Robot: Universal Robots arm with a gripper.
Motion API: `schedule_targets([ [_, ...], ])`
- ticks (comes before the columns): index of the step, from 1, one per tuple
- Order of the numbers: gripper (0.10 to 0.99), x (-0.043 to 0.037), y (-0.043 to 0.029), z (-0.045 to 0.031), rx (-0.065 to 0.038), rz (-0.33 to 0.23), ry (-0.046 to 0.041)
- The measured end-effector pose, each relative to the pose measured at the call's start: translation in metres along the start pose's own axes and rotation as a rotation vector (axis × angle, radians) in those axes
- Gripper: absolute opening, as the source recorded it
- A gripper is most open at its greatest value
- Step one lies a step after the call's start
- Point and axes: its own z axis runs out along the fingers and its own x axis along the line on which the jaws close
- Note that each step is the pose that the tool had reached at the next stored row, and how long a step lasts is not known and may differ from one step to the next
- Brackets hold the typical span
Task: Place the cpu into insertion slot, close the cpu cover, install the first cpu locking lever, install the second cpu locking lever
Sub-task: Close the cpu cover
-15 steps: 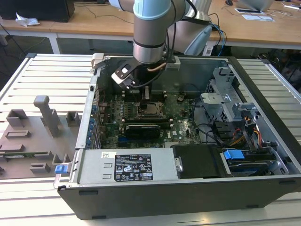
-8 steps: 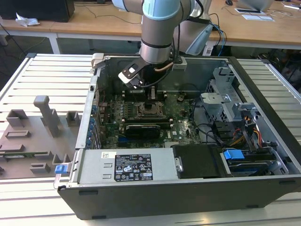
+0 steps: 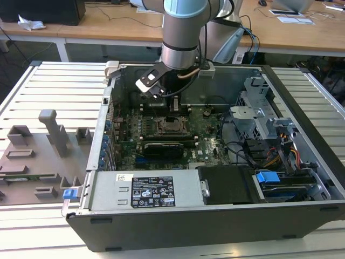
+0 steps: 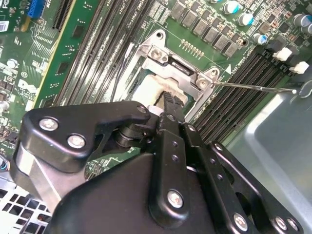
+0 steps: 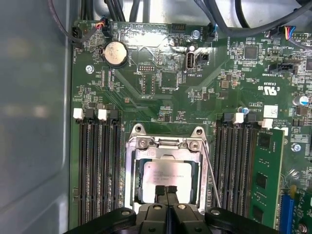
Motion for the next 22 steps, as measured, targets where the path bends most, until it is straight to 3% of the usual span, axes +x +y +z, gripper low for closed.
schedule_targets([
  [11, 0.106, -0.0001, -0.0003, -0.0096, 0.0, 0.0, 0.0],
  [16, 0.106, -0.0004, -0.0012, -0.035, 0.0, 0.0, -0.0004],
  [22, 0.106, -0.0005, -0.0018, -0.0526, 0.0, 0.0, -0.0005],
])
